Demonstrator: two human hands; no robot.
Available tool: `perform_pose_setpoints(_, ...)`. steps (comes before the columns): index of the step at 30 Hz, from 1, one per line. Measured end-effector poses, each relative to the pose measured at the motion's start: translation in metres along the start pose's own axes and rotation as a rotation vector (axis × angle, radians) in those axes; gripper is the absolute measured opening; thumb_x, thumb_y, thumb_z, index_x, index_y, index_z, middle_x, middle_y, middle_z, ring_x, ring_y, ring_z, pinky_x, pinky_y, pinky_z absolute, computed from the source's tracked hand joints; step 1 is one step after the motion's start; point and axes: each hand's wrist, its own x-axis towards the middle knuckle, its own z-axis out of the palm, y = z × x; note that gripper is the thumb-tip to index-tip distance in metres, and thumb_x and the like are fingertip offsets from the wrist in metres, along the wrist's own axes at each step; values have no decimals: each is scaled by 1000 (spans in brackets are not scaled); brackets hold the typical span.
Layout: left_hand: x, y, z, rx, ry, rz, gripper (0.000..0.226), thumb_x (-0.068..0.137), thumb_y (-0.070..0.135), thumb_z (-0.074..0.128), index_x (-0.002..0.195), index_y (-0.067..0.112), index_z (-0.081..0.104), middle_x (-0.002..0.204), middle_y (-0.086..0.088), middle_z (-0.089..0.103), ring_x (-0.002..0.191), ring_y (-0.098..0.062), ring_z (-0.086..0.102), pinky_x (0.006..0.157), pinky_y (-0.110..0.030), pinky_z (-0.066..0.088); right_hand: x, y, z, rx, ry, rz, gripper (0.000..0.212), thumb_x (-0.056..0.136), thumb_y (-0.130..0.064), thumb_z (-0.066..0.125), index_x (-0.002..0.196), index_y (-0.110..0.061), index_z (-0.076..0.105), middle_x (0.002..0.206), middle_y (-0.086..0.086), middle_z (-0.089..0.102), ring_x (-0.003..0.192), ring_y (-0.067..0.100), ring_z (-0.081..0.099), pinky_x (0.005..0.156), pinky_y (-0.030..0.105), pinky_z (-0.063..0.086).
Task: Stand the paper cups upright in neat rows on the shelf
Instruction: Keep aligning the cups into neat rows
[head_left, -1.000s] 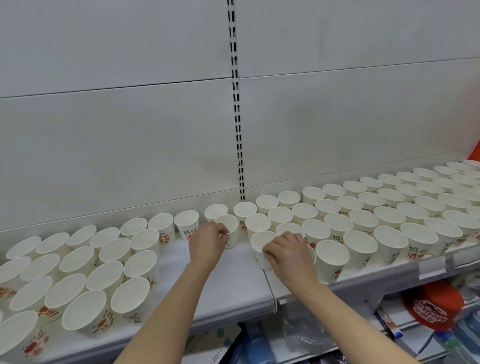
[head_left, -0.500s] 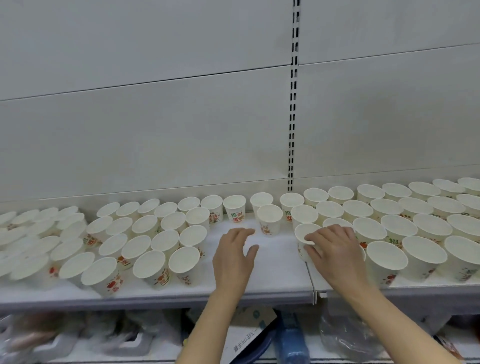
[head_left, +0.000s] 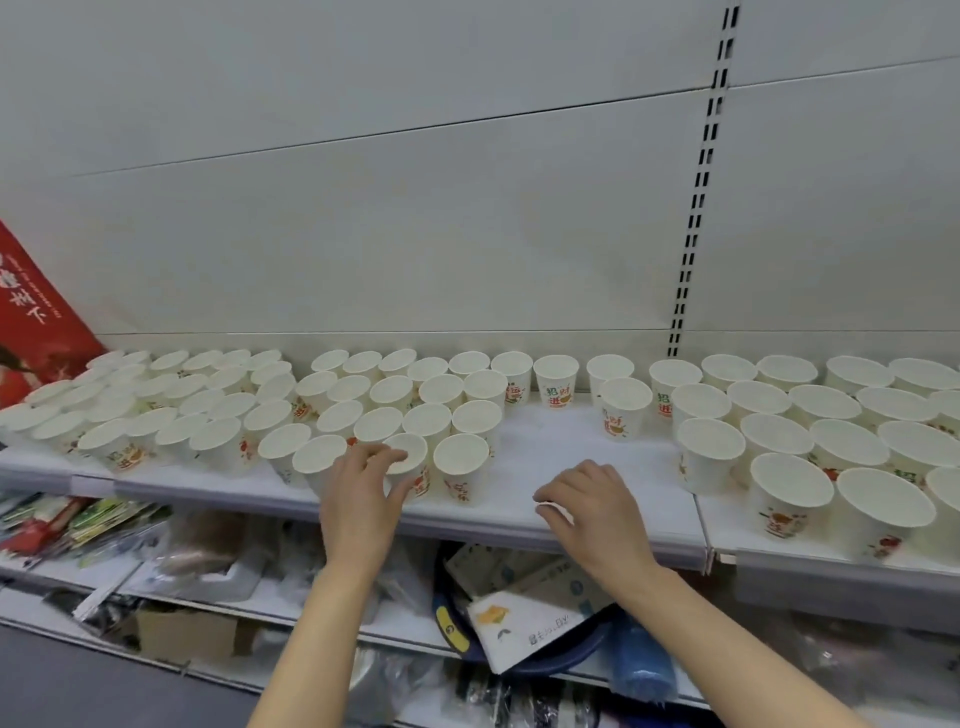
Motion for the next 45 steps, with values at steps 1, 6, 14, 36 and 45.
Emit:
perform_pose_setpoints(1, 5, -4, 0, 21, -28, 41, 17, 83, 29, 75, 99, 26, 73, 107, 6, 62, 98, -16, 52, 72, -29, 40, 3, -5, 6, 19, -11, 14, 14, 73, -18, 79, 82, -21, 69, 79, -8, 64, 76, 18, 53, 68, 28, 38)
perform_pose_setpoints(6, 11, -25, -6, 2, -99, 78, 5, 88, 28, 69, 89, 32, 66, 92, 16, 60, 88, -10, 51, 61, -27, 40, 22, -28, 27, 82, -10, 72, 20, 75, -18, 77, 93, -20, 69, 87, -6, 63, 81, 16, 49, 63, 25, 44)
perform_pose_setpoints(14, 21, -40, -3, -104, -213, 210, 16, 84, 37, 72, 97, 33, 63, 94, 19, 58, 76, -5, 53, 64, -25, 43, 54, -50, 60, 38, -34, 70, 21, 70, -23, 81, 86, -18, 69, 85, -4, 62, 80, 17, 46, 59, 30, 45)
perform_pose_setpoints(36, 67, 151, 94, -367, -451, 452, 2, 86, 34, 69, 85, 32, 69, 88, 16, 65, 84, -4, 59, 68, -28, 49, -21, 48, -63, -156, 78, 351, 14, 69, -20, 83, 75, -21, 70, 79, -9, 63, 75, 15, 53, 58, 26, 42)
perform_pose_setpoints(45, 59, 188, 111, -336, -483, 461, 3, 84, 35, 70, 84, 32, 69, 88, 14, 63, 85, -6, 58, 65, -26, 44, -32, 72, -77, -162, 28, 297, 13, 71, -18, 81, 78, -19, 70, 81, -7, 65, 75, 21, 53, 56, 34, 46)
